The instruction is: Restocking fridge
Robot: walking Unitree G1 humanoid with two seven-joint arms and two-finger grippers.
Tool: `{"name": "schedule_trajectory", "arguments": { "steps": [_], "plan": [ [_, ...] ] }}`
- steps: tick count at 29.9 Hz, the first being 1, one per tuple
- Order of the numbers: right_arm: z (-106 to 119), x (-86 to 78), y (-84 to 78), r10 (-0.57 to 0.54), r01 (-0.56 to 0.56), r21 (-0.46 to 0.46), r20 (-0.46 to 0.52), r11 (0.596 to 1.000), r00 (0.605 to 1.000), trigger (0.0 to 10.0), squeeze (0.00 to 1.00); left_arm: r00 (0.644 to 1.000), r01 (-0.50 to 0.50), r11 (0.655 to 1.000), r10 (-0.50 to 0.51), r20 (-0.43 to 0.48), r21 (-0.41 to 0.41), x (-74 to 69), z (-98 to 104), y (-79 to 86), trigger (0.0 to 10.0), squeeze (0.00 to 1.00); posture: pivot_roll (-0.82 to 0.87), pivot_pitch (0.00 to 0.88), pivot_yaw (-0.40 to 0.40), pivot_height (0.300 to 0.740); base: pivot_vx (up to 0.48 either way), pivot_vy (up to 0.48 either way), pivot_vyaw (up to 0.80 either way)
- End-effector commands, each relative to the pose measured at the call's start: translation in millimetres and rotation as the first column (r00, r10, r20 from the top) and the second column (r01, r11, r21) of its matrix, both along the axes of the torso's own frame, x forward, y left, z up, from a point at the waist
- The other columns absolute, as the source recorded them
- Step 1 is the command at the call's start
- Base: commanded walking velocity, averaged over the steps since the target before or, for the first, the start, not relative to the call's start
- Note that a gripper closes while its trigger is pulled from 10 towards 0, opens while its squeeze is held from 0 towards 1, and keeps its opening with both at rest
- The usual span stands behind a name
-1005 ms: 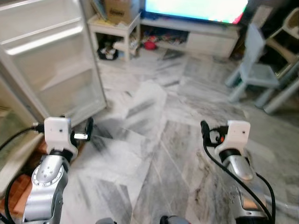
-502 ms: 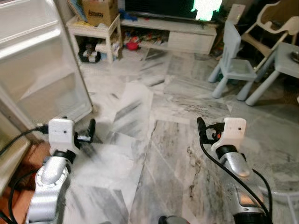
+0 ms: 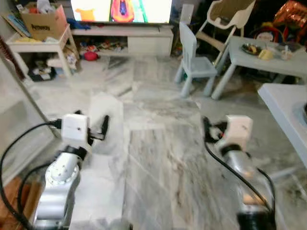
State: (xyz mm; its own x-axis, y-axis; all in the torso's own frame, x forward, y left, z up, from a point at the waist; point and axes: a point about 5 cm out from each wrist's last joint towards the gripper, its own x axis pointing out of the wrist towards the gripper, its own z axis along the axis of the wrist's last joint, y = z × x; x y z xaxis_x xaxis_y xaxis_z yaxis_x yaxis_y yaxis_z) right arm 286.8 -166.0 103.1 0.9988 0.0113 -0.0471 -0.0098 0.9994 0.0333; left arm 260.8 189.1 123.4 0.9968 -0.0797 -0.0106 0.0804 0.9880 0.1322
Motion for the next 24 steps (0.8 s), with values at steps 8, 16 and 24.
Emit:
{"name": "schedule_trajectory", "arguments": {
  "steps": [8, 16, 24],
  "plan": [
    [-9, -7.5, -5.9, -0.053, 0.053, -0.003, -0.02, 0.999, 0.998, 10.0, 0.0, 0.999, -0.049, 0.998, 0.049, 0.016, 0.042, 3.3, -2, 3.8, 10.0, 0.0, 0.07, 0.053, -0.024, 0.74, 0.095, 0.445, -0.4],
    [-7, -6.8, -4.1, -0.051, 0.051, 0.0, -0.008, 0.999, 0.999, 10.0, 0.0, 0.999, -0.027, 0.998, 0.025, 0.035, 0.054, 7.1, 0, 3.6, 10.0, 0.0, 0.07, 0.046, -0.023, 0.74, 0.0, 0.474, -0.4],
    [-3, -4.2, -5.1, -0.055, 0.055, 0.009, 0.007, 0.998, 0.998, 10.0, 0.0, 0.999, 0.023, 0.998, -0.025, 0.033, 0.052, 4.1, -2, -9.5, 10.0, 0.0, 0.07, 0.044, -0.024, 0.74, 0.077, 0.391, -0.8]
  ]
}}
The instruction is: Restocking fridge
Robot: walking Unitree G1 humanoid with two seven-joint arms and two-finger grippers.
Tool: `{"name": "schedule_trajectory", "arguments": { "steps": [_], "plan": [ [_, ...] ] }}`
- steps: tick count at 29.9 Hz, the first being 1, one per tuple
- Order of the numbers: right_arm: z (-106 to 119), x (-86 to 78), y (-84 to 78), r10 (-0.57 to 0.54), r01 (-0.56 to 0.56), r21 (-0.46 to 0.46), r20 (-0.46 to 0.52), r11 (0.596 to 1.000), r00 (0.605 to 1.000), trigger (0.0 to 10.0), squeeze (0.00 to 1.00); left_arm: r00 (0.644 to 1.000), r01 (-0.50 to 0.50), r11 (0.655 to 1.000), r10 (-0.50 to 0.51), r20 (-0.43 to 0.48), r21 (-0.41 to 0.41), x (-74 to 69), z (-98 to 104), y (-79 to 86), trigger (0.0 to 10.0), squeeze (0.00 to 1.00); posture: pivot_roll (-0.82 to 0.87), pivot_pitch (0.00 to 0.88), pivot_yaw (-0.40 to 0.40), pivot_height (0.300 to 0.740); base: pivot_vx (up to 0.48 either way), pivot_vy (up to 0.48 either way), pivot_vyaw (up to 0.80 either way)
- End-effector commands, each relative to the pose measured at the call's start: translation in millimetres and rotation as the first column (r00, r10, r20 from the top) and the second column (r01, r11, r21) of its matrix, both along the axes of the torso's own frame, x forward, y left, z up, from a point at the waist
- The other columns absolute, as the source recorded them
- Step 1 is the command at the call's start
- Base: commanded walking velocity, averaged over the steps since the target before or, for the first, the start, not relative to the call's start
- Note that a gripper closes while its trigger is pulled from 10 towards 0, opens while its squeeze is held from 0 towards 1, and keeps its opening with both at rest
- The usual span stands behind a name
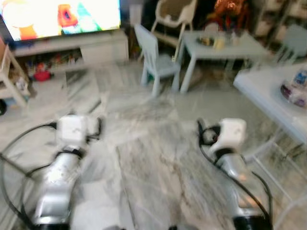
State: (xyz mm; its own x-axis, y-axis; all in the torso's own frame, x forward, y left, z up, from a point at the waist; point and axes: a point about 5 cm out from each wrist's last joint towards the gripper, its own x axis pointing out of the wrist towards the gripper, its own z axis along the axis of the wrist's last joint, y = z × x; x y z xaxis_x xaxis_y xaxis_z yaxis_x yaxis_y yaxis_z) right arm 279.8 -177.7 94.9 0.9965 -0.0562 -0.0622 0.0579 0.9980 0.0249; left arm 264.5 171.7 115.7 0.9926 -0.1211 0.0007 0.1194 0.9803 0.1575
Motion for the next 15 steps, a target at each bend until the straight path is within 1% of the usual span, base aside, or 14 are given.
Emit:
{"name": "schedule_trajectory", "arguments": {
  "steps": [1, 2, 4, 6, 8, 10, 15],
  "plan": [
    [5.7, 2.9, 7.0, 0.013, -0.013, 0.016, 0.026, 1.0, 1.0, 10.0, 0.0, 1.0, -0.021, 0.999, 0.02, 0.024, 0.025, -0.6, 4.9, 7.1, 10.0, 0.0, 0.07, 0.048, -0.024, 0.74, 0.315, 0.0, -0.8],
    [6.0, 2.9, 7.4, 0.013, -0.014, 0.017, 0.028, 1.0, 1.0, 10.0, 0.0, 1.0, -0.003, 1.0, 0.002, 0.025, 0.015, -1.9, 4.4, 4.6, 10.0, 0.0, 0.07, 0.048, -0.024, 0.74, 0.382, 0.0, -0.8],
    [6.3, 3.4, 8.0, 0.014, -0.015, 0.017, 0.03, 1.0, 0.999, 10.0, 0.0, 1.0, 0.005, 1.0, -0.005, 0.028, 0.023, -2.8, 4.4, 2.9, 10.0, 0.0, 0.07, 0.048, -0.024, 0.74, 0.441, 0.0, -0.8],
    [6.7, 3.7, 8.2, 0.015, -0.016, 0.019, 0.032, 1.0, 0.999, 10.0, 0.0, 0.999, 0.024, 1.0, -0.024, 0.023, 0.007, -3.3, 4.3, 0.9, 10.0, 0.0, 0.07, 0.049, -0.026, 0.74, 0.465, 0.0, -0.8],
    [7.0, 3.8, 8.1, 0.016, -0.017, 0.019, 0.034, 1.0, 0.999, 10.0, 0.0, 0.999, 0.027, 0.999, -0.029, 0.03, 0.037, -3.6, 5.0, -0.9, 10.0, 0.0, 0.07, 0.049, -0.026, 0.74, 0.472, 0.0, -0.8],
    [7.0, 3.5, 8.0, 0.016, -0.016, 0.02, 0.034, 1.0, 0.999, 10.0, 0.0, 0.999, 0.028, 0.999, -0.03, 0.033, 0.045, -4.1, 5.0, -1.6, 10.0, 0.0, 0.07, 0.051, -0.026, 0.74, 0.48, 0.0, -0.8],
    [7.8, 1.7, 6.8, 0.011, -0.012, 0.022, 0.038, 1.0, 0.999, 10.0, 0.0, 0.999, 0.04, 0.999, -0.04, 0.022, 0.014, -5.3, 3.7, -2.6, 10.0, 0.0, 0.07, 0.056, -0.026, 0.74, 0.48, 0.0, -0.8]
  ]
}}
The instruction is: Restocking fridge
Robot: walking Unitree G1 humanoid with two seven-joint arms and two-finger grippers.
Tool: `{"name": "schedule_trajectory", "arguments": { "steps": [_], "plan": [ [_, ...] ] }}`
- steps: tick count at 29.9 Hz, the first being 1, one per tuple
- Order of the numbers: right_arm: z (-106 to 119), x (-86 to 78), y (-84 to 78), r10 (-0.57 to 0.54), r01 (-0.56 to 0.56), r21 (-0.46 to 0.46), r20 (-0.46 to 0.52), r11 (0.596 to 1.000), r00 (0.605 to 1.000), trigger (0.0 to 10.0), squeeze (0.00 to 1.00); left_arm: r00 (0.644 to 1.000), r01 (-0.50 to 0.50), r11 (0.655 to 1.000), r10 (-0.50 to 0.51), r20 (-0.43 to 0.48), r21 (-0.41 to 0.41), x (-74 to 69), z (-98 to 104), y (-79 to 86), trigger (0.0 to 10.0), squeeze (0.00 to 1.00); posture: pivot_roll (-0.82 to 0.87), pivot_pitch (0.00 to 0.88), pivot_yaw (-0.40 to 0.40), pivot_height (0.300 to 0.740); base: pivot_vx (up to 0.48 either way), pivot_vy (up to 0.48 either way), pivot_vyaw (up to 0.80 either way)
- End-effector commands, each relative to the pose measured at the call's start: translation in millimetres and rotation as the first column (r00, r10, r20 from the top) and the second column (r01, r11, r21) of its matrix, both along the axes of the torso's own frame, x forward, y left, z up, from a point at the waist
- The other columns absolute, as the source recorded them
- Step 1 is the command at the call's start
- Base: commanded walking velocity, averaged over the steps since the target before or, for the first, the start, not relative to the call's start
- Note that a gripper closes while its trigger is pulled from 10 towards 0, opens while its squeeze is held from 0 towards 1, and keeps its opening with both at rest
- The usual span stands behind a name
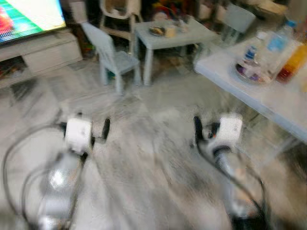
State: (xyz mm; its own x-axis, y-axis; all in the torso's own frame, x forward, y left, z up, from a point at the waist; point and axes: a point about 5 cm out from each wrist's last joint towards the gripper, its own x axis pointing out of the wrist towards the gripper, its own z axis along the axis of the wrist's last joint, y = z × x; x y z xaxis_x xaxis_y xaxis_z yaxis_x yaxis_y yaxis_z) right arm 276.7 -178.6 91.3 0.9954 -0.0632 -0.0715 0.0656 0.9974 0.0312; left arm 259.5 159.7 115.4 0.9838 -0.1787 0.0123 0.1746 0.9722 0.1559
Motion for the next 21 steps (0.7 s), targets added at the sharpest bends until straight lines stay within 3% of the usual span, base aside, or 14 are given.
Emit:
{"name": "schedule_trajectory", "arguments": {
  "steps": [1, 4, 17, 21],
  "plan": [
    [11.7, 4.7, 7.7, 0.019, -0.02, 0.016, 0.049, 1.0, 0.999, 10.0, 0.0, 1.0, -0.018, 1.0, 0.018, 0.011, 0.016, -0.4, 4.0, 9.4, 10.0, 0.0, 0.07, 0.056, -0.026, 0.74, 0.48, 0.0, -0.8],
    [12.9, 5.2, 7.5, 0.018, -0.019, 0.022, 0.053, 1.0, 0.998, 10.0, 0.0, 0.999, -0.046, 0.999, 0.046, 0.0, -0.018, -1.4, 2.9, 11.3, 10.0, 0.0, 0.07, 0.07, -0.027, 0.74, 0.48, 0.0, -0.27],
    [18.4, 8.1, 9.3, 0.031, -0.032, 0.014, 0.072, 0.999, 0.997, 10.0, 0.0, 1.0, -0.011, 1.0, 0.011, 0.008, -0.027, -0.7, 4.7, 4.4, 10.0, 0.0, 0.06, 0.065, -0.03, 0.74, 0.48, 0.0, 0.0],
    [19.8, 9.8, 9.1, 0.026, -0.027, 0.012, 0.083, 1.0, 0.996, 10.0, 0.0, 1.0, 0.008, 0.999, -0.007, 0.006, -0.035, 0.4, 5.3, 2.3, 10.0, 0.0, 0.06, 0.064, -0.027, 0.74, 0.477, 0.0, -0.4]
  ]
}}
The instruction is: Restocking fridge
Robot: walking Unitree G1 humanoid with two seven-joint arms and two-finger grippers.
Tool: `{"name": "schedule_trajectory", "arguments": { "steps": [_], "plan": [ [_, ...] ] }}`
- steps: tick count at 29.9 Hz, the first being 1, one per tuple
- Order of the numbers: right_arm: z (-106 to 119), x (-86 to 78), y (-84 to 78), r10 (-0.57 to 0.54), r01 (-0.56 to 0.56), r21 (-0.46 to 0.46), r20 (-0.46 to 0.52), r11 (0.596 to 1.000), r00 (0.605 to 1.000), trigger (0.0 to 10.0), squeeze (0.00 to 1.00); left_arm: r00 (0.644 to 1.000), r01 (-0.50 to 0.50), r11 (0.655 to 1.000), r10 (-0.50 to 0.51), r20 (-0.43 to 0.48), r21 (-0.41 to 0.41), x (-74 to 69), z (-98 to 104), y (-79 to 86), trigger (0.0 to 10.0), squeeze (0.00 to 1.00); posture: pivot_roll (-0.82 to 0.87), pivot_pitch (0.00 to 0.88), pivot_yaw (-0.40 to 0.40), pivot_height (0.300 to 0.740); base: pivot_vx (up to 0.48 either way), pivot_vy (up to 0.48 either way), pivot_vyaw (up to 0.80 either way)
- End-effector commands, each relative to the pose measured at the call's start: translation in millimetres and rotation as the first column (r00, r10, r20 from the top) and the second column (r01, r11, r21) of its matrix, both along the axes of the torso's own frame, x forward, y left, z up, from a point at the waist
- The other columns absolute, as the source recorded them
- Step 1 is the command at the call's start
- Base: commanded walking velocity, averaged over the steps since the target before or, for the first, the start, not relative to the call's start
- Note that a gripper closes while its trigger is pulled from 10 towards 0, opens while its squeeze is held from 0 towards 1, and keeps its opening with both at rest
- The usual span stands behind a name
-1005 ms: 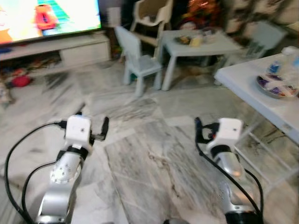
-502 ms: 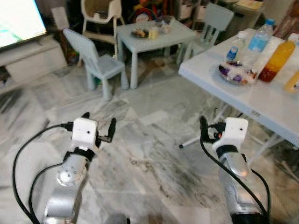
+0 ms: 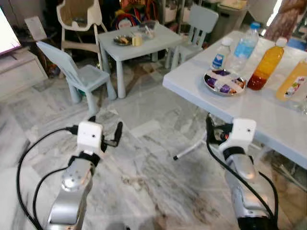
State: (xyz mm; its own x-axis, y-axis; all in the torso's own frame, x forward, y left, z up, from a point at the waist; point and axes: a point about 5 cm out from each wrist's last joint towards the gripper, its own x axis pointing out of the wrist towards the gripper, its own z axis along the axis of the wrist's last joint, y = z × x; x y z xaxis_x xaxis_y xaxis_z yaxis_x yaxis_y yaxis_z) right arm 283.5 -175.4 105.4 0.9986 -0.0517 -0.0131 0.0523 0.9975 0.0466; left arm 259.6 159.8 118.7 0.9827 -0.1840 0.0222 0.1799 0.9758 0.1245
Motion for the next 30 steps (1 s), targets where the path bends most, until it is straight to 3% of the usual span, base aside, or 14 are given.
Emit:
{"name": "schedule_trajectory", "arguments": {
  "steps": [1, 4, 24, 30],
  "plan": [
    [6, 3.3, 6.1, 0.017, -0.017, -0.001, 0.026, 1.0, 1.0, 10.0, 0.0, 1.0, 0.003, 1.0, -0.003, 0.002, -0.002, 0.4, 2, 1.9, 10.0, 0.0, 0.06, 0.064, -0.027, 0.74, 0.465, 0.0, 0.0],
    [7, 3.3, 6.0, 0.017, -0.017, 0.0, 0.027, 1.0, 0.999, 10.0, 0.0, 1.0, 0.006, 1.0, -0.006, 0.002, -0.006, 0.7, 2, 0.5, 10.0, 0.0, 0.06, 0.062, -0.029, 0.74, 0.437, 0.0, 0.0],
    [10, 3.1, 14.0, 0.06, -0.059, -0.024, 0.042, 0.998, 0.997, 10.0, 0.0, 0.999, -0.021, 0.998, 0.023, 0.023, -0.064, 6.4, 10, 0.9, 10.0, 0.0, 0.05, 0.082, -0.042, 0.74, 0.278, 0.362, -0.78],
    [1, -15.7, 7.4, 0.059, -0.058, -0.023, 0.041, 0.998, 0.997, 10.0, 0.0, 0.997, -0.07, 0.995, 0.071, 0.009, -0.074, 6.3, 2, 9.3, 10.0, 0.0, 0.05, 0.04, -0.025, 0.74, 0.0, 0.464, 0.0]
  ]
}}
